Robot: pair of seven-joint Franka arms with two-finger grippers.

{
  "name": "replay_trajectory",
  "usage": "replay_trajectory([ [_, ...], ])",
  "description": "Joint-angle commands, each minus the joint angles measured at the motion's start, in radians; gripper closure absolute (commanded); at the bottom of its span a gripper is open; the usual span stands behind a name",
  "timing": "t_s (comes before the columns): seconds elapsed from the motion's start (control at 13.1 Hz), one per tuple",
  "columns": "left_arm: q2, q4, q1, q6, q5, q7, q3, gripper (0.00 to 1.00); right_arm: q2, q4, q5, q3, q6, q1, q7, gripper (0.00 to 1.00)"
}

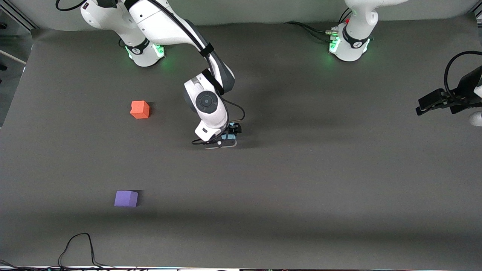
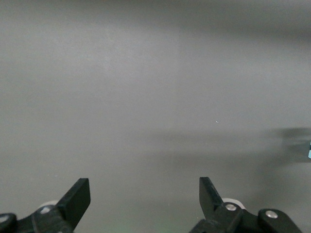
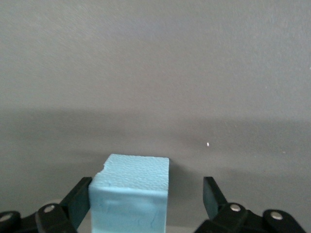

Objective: Place blue block between orange and purple blocks
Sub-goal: 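Lower the right gripper and grasp the blue cube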

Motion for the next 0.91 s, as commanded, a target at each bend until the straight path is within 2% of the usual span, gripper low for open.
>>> replay_trajectory([
  [0.0, -0.031, -0.028, -0.031, 0.002, 0.010, 0.017, 0.030, 0.00, -0.004, -0.034, 0.024, -0.007, 0.028, 0.028, 0.016, 0.00],
  [0.08, -0.031, -0.026, -0.031, 0.000, 0.010, 0.018, 0.030, 0.00, -0.007, -0.036, 0.032, -0.007, 0.027, 0.030, 0.016, 0.07],
  [0.3, -0.037, -0.026, -0.031, -0.014, 0.010, 0.018, 0.029, 0.00, -0.006, -0.036, 0.040, -0.004, 0.030, 0.030, 0.015, 0.47],
  [0.46, -0.037, -0.024, -0.031, -0.015, 0.007, 0.017, 0.029, 0.00, -0.009, -0.039, 0.040, -0.004, 0.025, 0.030, 0.010, 0.62],
  [0.53, -0.037, -0.024, -0.033, -0.020, 0.007, 0.017, 0.029, 0.00, -0.019, -0.042, 0.040, -0.004, 0.017, 0.028, 0.000, 0.66],
  [0.68, -0.037, -0.024, -0.031, -0.021, 0.007, 0.017, 0.029, 0.00, -0.065, -0.039, 0.038, -0.018, -0.066, 0.016, -0.037, 0.66],
  [0.84, -0.036, -0.021, -0.031, -0.021, 0.007, 0.018, 0.029, 0.00, -0.148, -0.039, 0.038, -0.111, -0.178, -0.003, -0.136, 0.66],
])
